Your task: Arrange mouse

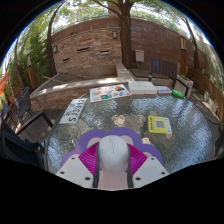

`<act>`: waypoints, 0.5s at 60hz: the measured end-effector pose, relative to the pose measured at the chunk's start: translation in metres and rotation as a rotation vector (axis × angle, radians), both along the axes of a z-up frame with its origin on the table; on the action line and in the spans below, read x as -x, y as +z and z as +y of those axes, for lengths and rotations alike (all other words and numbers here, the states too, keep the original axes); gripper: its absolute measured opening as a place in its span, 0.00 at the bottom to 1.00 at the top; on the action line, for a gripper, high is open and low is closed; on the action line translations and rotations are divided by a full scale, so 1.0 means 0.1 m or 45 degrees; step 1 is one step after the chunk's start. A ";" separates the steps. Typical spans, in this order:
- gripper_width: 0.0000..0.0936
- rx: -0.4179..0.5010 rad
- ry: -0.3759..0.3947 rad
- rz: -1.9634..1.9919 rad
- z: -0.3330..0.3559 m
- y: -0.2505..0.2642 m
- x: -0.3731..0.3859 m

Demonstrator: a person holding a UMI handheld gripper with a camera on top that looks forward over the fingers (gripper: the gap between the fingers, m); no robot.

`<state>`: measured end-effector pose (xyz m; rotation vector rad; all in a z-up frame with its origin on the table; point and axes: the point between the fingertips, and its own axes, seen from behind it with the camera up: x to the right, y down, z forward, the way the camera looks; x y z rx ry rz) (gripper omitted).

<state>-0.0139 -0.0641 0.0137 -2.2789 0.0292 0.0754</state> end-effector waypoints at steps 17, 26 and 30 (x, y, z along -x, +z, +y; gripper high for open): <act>0.91 0.060 0.002 -0.034 -0.20 0.07 0.02; 0.91 -0.013 0.020 -0.094 -0.47 0.66 0.11; 0.91 -0.033 0.021 -0.106 -0.63 0.96 0.11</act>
